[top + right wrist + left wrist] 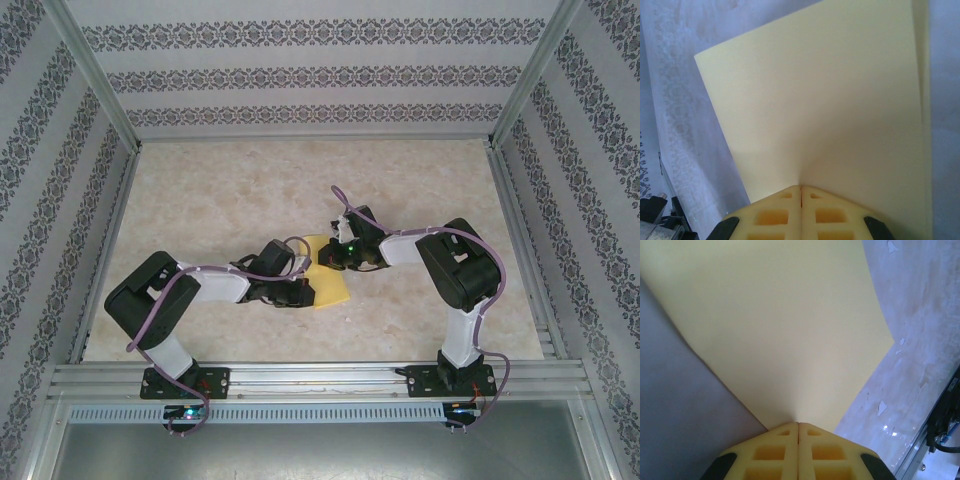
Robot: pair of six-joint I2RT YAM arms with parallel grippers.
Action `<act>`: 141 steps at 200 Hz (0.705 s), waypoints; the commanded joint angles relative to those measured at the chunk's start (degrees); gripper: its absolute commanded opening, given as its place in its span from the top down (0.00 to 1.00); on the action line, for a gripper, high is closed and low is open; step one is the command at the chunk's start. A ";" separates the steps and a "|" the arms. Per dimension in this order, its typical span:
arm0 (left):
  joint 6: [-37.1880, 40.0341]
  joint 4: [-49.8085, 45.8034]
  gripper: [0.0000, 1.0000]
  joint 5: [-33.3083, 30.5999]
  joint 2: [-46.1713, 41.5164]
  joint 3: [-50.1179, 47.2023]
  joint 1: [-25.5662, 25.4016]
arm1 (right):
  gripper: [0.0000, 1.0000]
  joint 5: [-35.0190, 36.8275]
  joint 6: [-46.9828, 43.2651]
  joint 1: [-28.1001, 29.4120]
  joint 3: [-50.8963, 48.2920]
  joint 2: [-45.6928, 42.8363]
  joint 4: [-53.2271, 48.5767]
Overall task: Fold a paper plane with a square sheet of paper (fold left side to right side)
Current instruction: First fold the square sheet of paper in half at the center of the table.
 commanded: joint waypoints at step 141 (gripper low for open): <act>-3.48 -4.14 0.93 -0.69 -3.44 -1.93 -4.81 | 1.00 7.16 -0.08 -0.43 -3.10 2.94 -5.56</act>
